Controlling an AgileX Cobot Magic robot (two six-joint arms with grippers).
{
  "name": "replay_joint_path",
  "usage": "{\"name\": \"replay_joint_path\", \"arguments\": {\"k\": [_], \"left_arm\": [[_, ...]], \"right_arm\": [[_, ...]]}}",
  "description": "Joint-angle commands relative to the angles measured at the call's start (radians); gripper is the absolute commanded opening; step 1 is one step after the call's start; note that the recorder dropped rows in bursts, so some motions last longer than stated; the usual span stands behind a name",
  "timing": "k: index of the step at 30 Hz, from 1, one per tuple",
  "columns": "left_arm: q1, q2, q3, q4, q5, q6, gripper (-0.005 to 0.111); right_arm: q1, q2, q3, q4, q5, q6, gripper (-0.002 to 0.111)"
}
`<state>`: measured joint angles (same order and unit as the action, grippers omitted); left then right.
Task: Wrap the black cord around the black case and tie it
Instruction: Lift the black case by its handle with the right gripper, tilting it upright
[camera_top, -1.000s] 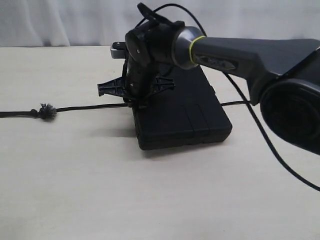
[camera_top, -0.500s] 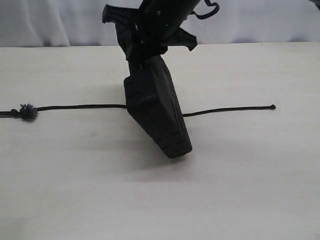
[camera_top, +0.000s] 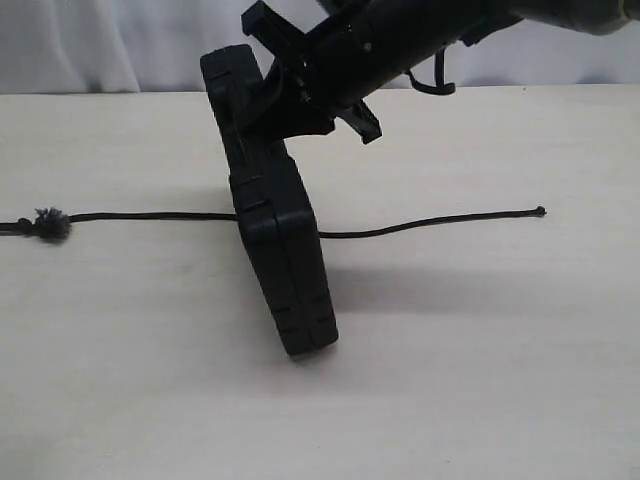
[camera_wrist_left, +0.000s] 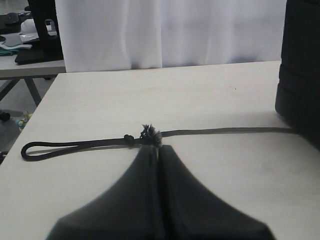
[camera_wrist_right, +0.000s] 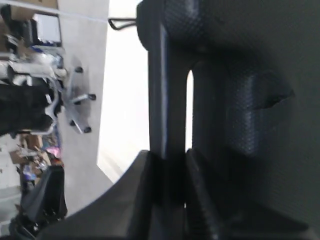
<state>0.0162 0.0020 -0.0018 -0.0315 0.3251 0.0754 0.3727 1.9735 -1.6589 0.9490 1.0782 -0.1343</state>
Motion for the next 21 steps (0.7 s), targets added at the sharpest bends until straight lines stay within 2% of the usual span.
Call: {"name": "replay_joint_path", "arguments": {"k": [1, 6, 11, 13, 18, 21], "left_arm": [[-0.003, -0.002, 0.002, -0.007, -0.016, -0.001, 0.000], [-0.003, -0.002, 0.002, -0.007, -0.016, -0.001, 0.000], [-0.003, -0.002, 0.002, -0.007, -0.016, -0.001, 0.000], [-0.003, -0.002, 0.002, -0.007, -0.016, -0.001, 0.000], [-0.003, -0.002, 0.002, -0.007, -0.016, -0.001, 0.000], [-0.003, -0.002, 0.002, -0.007, -0.016, -0.001, 0.000]], "right_arm": [[-0.027, -0.028, 0.030, 0.056, -0.060, -0.037, 0.004], [-0.027, -0.028, 0.033, -0.094, -0.063, -0.025, 0.004], [-0.027, -0.028, 0.033, -0.150, -0.084, -0.029, 0.005], [-0.027, -0.028, 0.033, -0.168, -0.090, -0.029, 0.009], [-0.027, -0.028, 0.033, -0.210, -0.095, -0.029, 0.031], [-0.027, -0.028, 0.033, -0.215, -0.105, -0.029, 0.033]]}}
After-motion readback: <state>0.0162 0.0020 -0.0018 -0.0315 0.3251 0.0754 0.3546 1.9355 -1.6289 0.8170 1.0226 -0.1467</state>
